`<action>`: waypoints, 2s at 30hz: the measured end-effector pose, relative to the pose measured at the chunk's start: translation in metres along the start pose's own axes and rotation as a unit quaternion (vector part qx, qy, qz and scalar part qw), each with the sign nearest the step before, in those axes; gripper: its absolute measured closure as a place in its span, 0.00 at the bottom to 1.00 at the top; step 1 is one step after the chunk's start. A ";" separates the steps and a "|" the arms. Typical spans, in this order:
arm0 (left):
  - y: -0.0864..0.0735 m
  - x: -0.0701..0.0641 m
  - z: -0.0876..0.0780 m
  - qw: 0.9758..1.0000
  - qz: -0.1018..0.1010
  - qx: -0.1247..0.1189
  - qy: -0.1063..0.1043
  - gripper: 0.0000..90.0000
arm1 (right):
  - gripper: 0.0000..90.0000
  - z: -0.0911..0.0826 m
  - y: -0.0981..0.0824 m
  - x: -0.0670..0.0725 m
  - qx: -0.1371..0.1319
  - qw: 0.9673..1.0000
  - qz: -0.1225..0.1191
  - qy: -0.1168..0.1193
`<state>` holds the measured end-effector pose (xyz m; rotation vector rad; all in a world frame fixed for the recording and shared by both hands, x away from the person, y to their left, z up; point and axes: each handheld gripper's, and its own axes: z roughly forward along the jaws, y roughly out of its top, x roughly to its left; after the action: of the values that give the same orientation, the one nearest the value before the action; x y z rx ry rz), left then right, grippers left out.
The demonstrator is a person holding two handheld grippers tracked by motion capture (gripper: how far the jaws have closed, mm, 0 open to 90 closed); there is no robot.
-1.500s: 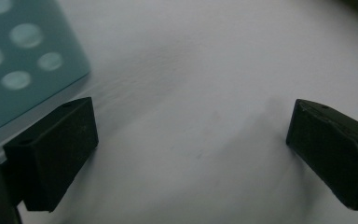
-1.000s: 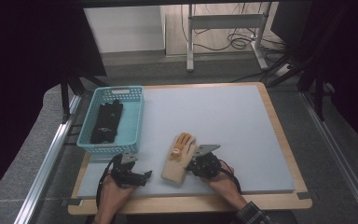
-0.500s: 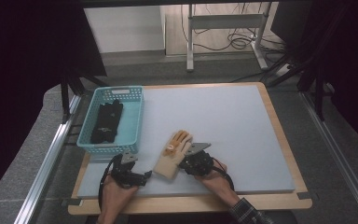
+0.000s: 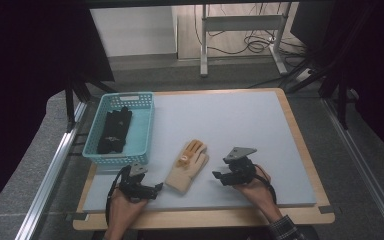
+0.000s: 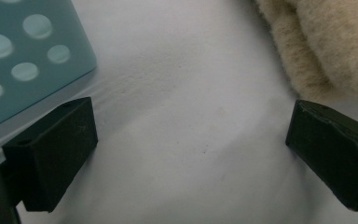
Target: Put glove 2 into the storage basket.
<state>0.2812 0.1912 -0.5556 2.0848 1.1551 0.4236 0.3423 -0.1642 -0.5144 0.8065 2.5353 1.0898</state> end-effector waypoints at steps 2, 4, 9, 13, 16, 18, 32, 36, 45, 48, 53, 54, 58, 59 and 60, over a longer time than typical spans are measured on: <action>0.000 0.000 0.000 1.000 0.000 0.000 0.000 0.02 | 0.29 -0.006 -0.007 -0.009 -0.004 1.000 0.007 -0.006; 0.000 0.000 0.000 1.000 0.000 0.000 0.000 0.02 | 0.26 -0.012 -0.013 -0.019 -0.004 1.000 0.012 -0.016; 0.000 0.000 0.000 1.000 -0.001 0.000 0.000 0.02 | 0.22 -0.023 -0.028 -0.040 -0.007 0.998 0.035 -0.048; 0.000 0.000 0.000 1.000 -0.001 0.000 0.000 0.02 | 0.20 -0.029 -0.037 -0.051 -0.006 0.997 0.045 -0.070; 0.000 0.000 0.000 1.000 -0.001 0.000 0.000 0.02 | 0.19 -0.032 -0.042 -0.057 -0.006 0.995 0.055 -0.079; 0.000 0.000 0.000 1.000 0.000 0.000 0.000 0.02 | 0.19 -0.033 -0.046 -0.061 -0.005 0.995 0.057 -0.085; 0.000 0.001 -0.002 1.000 0.007 0.002 -0.009 0.03 | 0.17 -0.029 -0.053 -0.066 0.008 0.993 0.066 -0.093; 0.001 0.003 -0.008 1.000 0.001 0.005 -0.024 0.04 | 0.17 -0.029 -0.053 -0.066 0.008 0.993 0.067 -0.094; 0.011 -0.008 -0.023 0.998 -0.011 -0.018 -0.064 0.03 | 0.17 -0.029 -0.053 -0.066 0.007 0.993 0.068 -0.097; 0.019 -0.016 -0.020 0.998 0.002 -0.014 -0.069 0.03 | 0.17 -0.029 -0.053 -0.066 0.007 0.993 0.068 -0.098; 0.037 -0.028 -0.013 0.996 0.016 -0.015 -0.082 0.03 | 0.17 -0.029 -0.053 -0.066 0.007 0.993 0.069 -0.098; 0.039 -0.030 -0.011 0.996 0.017 -0.015 -0.084 0.03 | 0.16 -0.029 -0.053 -0.066 0.007 0.993 0.069 -0.098; 0.057 -0.040 -0.002 0.996 0.021 -0.010 -0.086 0.03 | 0.17 -0.029 -0.053 -0.066 0.007 0.993 0.069 -0.098; 0.060 -0.042 0.001 0.996 0.021 -0.006 -0.084 0.03 | 0.17 -0.029 -0.053 -0.066 0.007 0.993 0.069 -0.098; 0.064 -0.044 0.004 0.996 0.023 -0.002 -0.084 0.02 | 0.17 -0.029 -0.053 -0.066 0.007 0.993 0.069 -0.098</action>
<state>0.2981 0.1307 -0.5109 2.1032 1.0084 0.2655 0.3622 -0.2496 -0.5323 1.0517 2.3560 0.9794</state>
